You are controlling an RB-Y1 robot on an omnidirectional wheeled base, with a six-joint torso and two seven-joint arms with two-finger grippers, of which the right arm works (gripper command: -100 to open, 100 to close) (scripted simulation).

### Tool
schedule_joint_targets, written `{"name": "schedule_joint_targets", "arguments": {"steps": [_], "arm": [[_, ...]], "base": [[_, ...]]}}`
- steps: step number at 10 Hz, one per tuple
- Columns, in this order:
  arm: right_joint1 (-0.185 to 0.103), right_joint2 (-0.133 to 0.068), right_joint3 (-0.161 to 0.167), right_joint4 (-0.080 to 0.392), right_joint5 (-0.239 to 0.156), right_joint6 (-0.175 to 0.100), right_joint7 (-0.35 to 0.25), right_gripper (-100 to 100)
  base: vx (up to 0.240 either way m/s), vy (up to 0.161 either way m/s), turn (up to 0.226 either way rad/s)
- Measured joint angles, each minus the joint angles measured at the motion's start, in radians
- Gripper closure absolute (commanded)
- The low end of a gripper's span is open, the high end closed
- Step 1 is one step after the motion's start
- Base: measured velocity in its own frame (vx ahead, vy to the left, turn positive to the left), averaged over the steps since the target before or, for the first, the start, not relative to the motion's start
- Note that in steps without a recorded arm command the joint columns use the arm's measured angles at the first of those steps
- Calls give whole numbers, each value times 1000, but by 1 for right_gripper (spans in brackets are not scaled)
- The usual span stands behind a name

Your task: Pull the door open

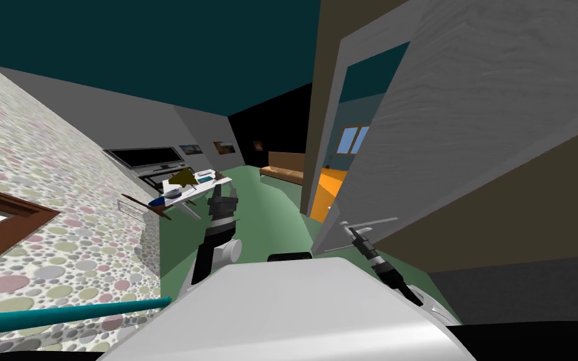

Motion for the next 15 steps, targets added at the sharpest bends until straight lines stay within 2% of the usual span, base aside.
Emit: {"name": "schedule_joint_targets", "arguments": {"steps": [3, 6, 7, 10, 12, 14, 15], "arm": [[44, 23, -35, 26, 10, -57, 7, 100], [114, 24, -61, -28, 12, -59, 16, 100], [129, 30, -72, -22, 15, -74, 16, 100], [202, 44, -108, -54, 20, -101, 31, 100], [236, 55, -125, -52, 26, -125, 36, 100], [300, 57, -145, -111, 26, -117, 47, 100], [305, 61, -149, -108, 29, -123, 49, 100]], "base": [[-104, -62, 159], [-84, -54, 182], [-109, -58, 189], [-118, -57, 196], [-96, -44, 152], [-102, -40, 143], [-28, -8, 15]]}}
